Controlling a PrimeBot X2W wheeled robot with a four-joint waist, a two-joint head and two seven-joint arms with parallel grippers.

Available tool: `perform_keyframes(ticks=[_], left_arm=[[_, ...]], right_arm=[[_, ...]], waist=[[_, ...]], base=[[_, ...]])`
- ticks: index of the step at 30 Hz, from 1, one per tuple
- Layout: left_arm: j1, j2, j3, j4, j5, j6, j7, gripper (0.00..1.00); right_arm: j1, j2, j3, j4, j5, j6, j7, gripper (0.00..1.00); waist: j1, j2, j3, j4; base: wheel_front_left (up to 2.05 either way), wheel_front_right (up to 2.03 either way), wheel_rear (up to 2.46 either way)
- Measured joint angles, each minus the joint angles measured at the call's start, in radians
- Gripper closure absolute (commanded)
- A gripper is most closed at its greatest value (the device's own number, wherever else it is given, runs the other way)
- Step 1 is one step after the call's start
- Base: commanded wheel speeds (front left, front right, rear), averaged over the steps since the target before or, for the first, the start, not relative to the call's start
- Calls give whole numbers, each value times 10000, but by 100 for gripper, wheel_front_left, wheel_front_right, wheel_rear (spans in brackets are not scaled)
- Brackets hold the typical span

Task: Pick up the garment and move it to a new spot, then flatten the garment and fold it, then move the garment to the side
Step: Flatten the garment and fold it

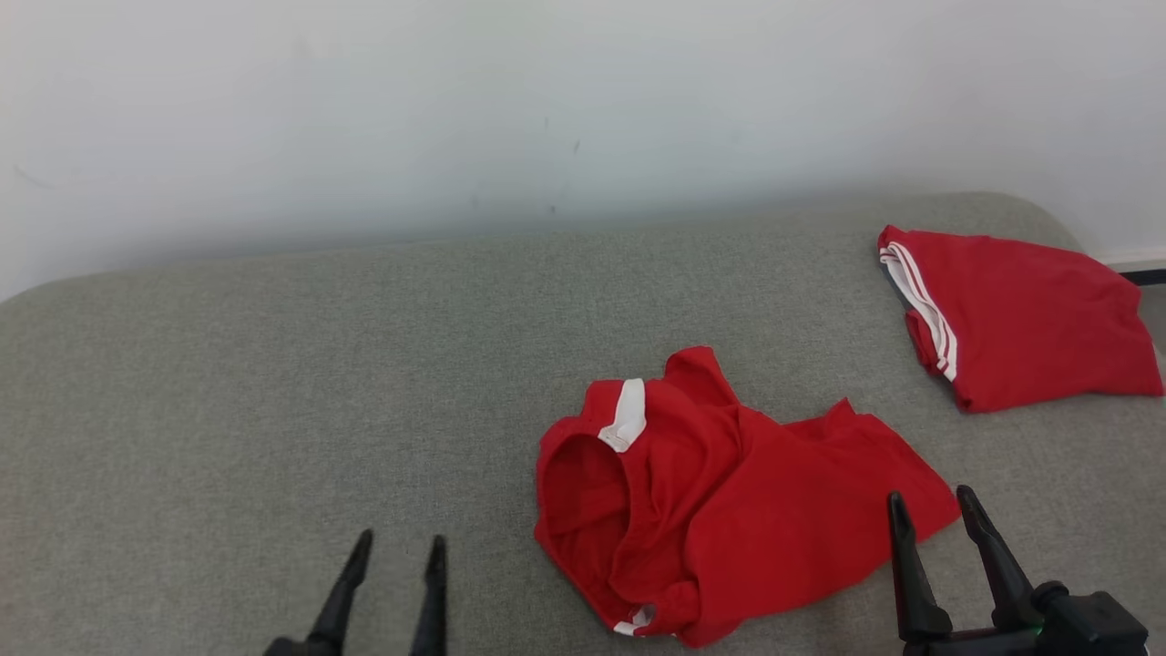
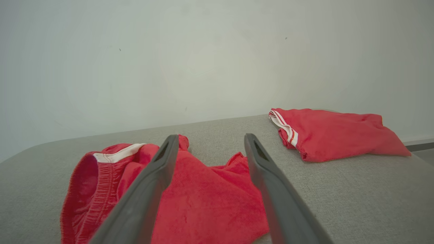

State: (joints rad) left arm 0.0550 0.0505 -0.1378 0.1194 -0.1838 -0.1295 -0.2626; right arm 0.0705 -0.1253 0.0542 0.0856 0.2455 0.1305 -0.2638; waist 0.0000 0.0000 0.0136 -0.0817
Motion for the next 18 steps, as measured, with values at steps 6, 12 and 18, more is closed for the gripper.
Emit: perform_keyframes(ticks=[6, 12, 18], left_arm=[[-1682, 236, -1739, 1106, -456, -21, 0, 0], [-2655, 445, -2571, 2311, -754, -21, 0, 0], [-3320, 556, -3219, 3643, -1122, -21, 0, 0]], right_arm=[[-484, 12, 301, 163, 23, 0, 0, 0], [-738, 98, 303, 249, 84, 0, 0, 0], [-927, 171, 272, 307, 113, 0, 2, 0]], waist=[[1, 0, 260, -391], [2, 1, 561, -859], [2, 1, 936, -1446]], base=[[0, 0, 0], [0, 0, 0], [0, 0, 0]])
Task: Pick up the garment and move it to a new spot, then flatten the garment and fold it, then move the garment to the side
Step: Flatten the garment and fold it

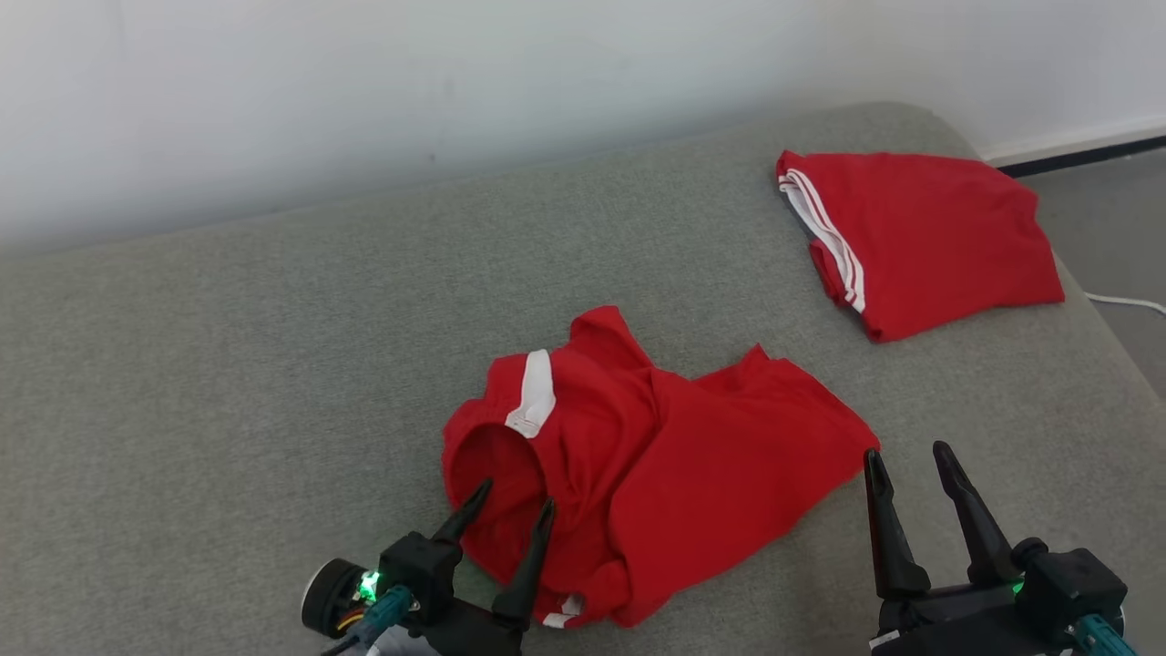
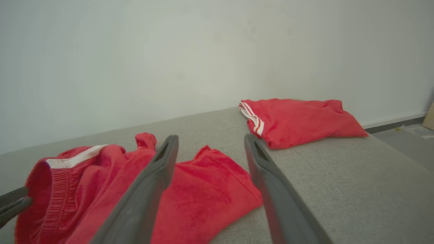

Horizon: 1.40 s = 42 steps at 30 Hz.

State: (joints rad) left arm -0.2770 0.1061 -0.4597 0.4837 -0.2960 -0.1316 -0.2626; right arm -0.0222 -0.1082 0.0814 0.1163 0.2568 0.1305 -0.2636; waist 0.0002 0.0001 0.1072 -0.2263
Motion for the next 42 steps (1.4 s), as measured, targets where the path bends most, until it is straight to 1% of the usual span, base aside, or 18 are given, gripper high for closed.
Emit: perform_keyframes(ticks=[6, 7, 9, 10, 15, 18, 20, 23, 26, 30, 32, 36, 37, 38, 42], left_arm=[[-491, -23, -416, 656, -263, 0, 0, 0], [-551, -36, -470, 719, -343, 0, 0, 8], [-685, -48, -621, 882, -499, 0, 0, 96], [-772, -46, -677, 928, -504, 0, 0, 100], [-1369, 13, -922, 882, -604, -2, 0, 100], [-1850, 261, -725, 506, -732, -2, 0, 100], [-2169, 617, -531, 305, -754, -2, 0, 100], [-2577, 1356, -265, 297, -788, -2, 0, 100], [-2917, 2113, 96, 472, -976, -2, 0, 100], [-3172, 3131, 470, 1064, -1221, -2, 0, 100], [-3175, 3438, 608, 1358, -1315, -2, 0, 100], [-3154, 3726, 617, 1858, -1415, -2, 0, 100], [-3121, 3714, 635, 1871, -1442, -2, 0, 72], [-3084, 3649, 667, 1843, -1455, -2, 0, 0], [-2591, 3304, 867, 1492, -1499, 2, 0, 0]], right_arm=[[-141, 15, -46, 35, 19, 0, -2, 0], [-171, 15, -52, 36, 23, 0, -2, 0], [-175, 15, -77, 42, 23, 0, -2, 0], [-174, 15, -105, 46, 23, 0, -2, 0], [-174, 36, -190, 67, -25, 0, -2, 0], [-172, 63, -245, 81, -36, 0, 0, 0], [-171, 75, -263, 98, -36, 0, -2, 0], [-178, 88, -263, 153, -36, 0, -2, 0], [-224, 115, -318, 226, -38, 0, -2, 0], [-353, 136, -437, 332, -52, 0, 0, 0], [-384, 153, -485, 401, -67, 0, -2, 0], [-364, 163, -562, 608, -130, 0, -2, 0], [-362, 169, -570, 642, -138, 0, -2, 0], [-360, 180, -558, 671, -138, 0, -2, 0], [-306, 182, -487, 740, -138, 0, -2, 0]], waist=[[0, 0, 344, -433], [0, 0, 388, -483], [0, 0, 456, -551], [0, 0, 478, -567], [0, 0, 450, -423], [-1, 0, 376, -292], [-1, 0, 316, -215], [-2, -1, 239, -143], [-1, 0, 228, -192], [-1, 0, 280, -336], [-1, 0, 300, -407], [-1, 0, 265, -416], [-1, 0, 236, -396], [-1, -1, 203, -369], [-1, -1, -23, -229]], base=[[0, 0, 0], [0, 0, 0], [0, 0, 0], [0, 0, 0], [0, 0, 0], [0, 0, 0], [0, 0, 0], [0, 0, 0], [0, 0, 0], [0, 0, 0], [0, 0, 0], [0, 0, 0], [0, 0, 0], [0, 0, 0], [0, 0, 0]])
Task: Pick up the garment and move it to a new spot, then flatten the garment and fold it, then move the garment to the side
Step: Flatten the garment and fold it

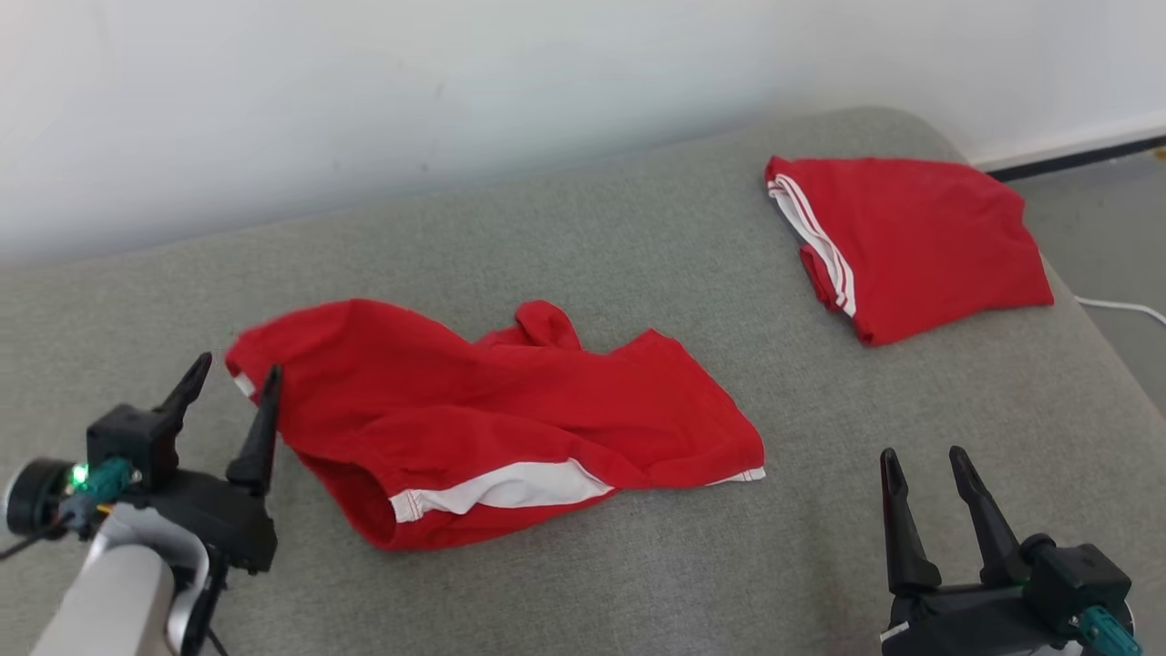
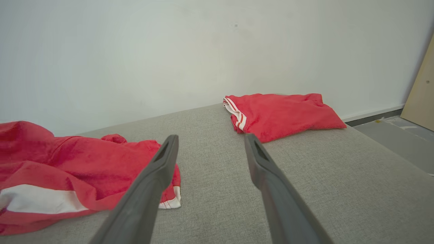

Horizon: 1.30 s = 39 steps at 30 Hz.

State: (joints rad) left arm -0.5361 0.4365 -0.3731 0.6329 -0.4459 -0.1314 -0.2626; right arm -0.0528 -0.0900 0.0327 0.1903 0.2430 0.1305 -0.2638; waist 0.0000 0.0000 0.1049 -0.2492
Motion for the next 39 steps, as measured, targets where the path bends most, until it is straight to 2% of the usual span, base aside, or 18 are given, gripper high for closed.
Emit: perform_keyframes(ticks=[4, 7, 15, 20, 25, 29, 39], left_arm=[[887, -320, 439, -884, -125, 148, 0, 0], [1738, -552, 945, -1900, -31, 454, 0, 0], [4172, -1227, 2253, -4533, 669, 1060, 0, 0], [5389, -1799, 2936, -5699, 1149, 1225, 0, 0], [6143, -2265, 3379, -6320, 1611, 1122, 0, 0], [6700, -2736, 3590, -6566, 2011, 863, 0, 0], [7014, -3137, 3877, -6355, 2635, 520, 0, 0]], right_arm=[[179, -61, -19, -8, 2, 0, 2, 0], [286, -115, -10, -86, 6, 0, 0, 0], [593, -132, 13, -188, 27, 0, 0, 0], [740, -188, 35, -282, 50, 0, 0, 0], [793, -364, 146, -238, 105, 0, 0, 0], [948, -568, 194, -155, 119, 0, 2, 0], [975, -731, 372, -71, 136, 0, 0, 0]], waist=[[-1, 1, -325, 205], [-2, 0, -546, 430], [-2, 0, -904, 1146], [-2, -1, -1034, 1491], [-2, -1, -1095, 1737], [-1, -1, -1133, 1888], [-1, -1, -1201, 1952]], base=[[0, 0, 0], [0, 0, 0], [0, 0, 0], [0, 0, 0], [0, 0, 0], [0, 0, 0], [0, 0, 0]])
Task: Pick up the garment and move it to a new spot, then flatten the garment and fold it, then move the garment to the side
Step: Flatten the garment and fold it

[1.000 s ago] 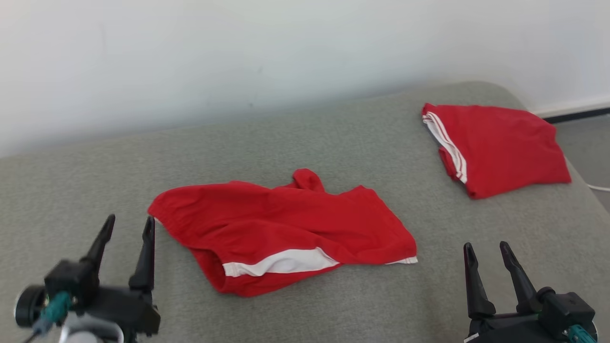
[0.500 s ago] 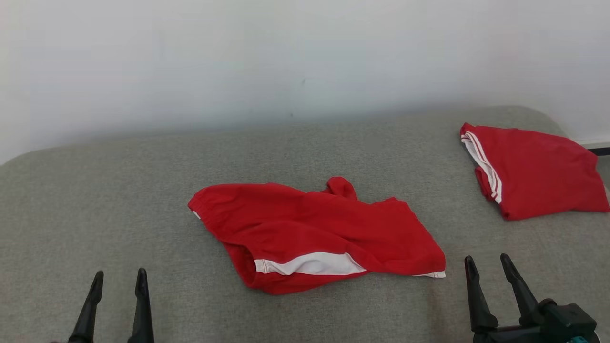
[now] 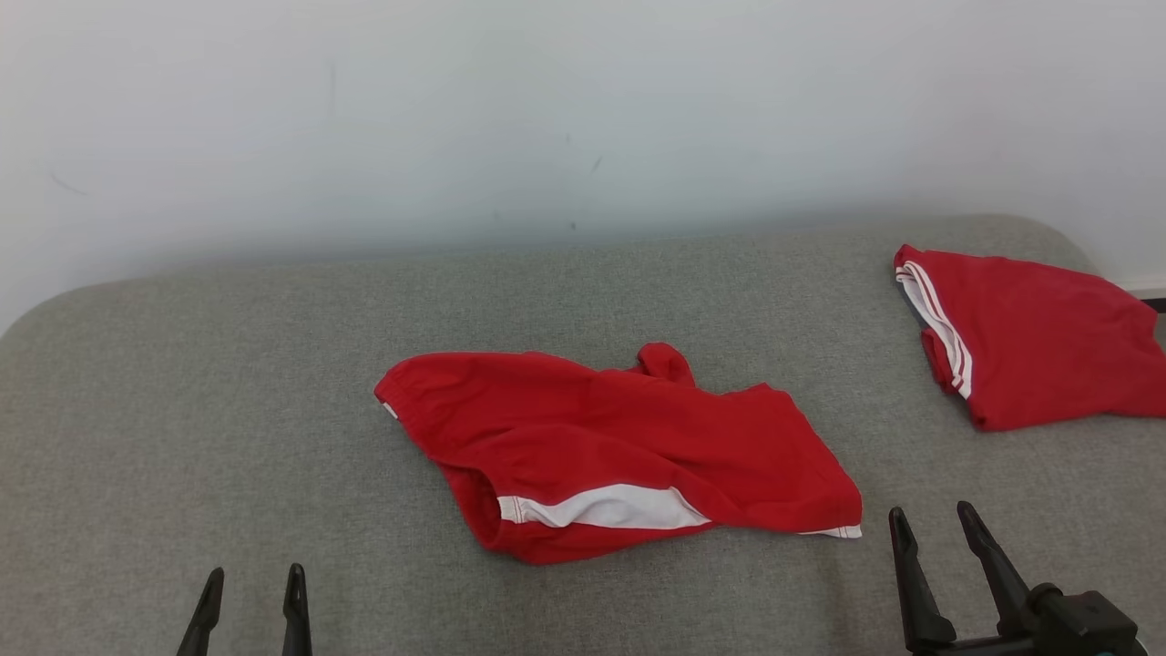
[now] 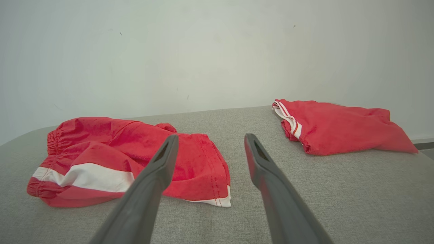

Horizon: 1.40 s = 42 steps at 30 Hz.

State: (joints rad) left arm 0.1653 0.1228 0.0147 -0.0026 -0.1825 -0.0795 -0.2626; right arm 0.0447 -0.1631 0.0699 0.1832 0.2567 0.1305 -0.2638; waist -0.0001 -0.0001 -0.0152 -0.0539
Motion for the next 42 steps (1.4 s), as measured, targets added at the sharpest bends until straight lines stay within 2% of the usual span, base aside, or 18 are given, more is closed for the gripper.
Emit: perform_keyframes(ticks=[16, 30, 34, 42], left_arm=[[118, -165, 387, 111, 336, -186, 0, 0], [153, -236, 332, 362, 48, -435, 0, 0], [25, -136, -130, 667, 48, -449, 0, 0], [-1679, 472, -2447, 2276, -364, -520, 0, 0]], right_arm=[[37, 10, 25, 84, -31, 0, 0, 0], [25, -52, 44, 238, -27, 0, 0, 0], [-61, -192, 165, 558, -54, 0, 2, 0], [-1353, -685, 715, 1992, -155, 0, 550, 0]], waist=[[2, 1, -2, 14], [1, 1, 24, -25], [1, 1, 88, -76], [2, 1, 507, -255]], base=[[0, 0, 0], [0, 0, 0], [0, 0, 0], [0, 0, 0]])
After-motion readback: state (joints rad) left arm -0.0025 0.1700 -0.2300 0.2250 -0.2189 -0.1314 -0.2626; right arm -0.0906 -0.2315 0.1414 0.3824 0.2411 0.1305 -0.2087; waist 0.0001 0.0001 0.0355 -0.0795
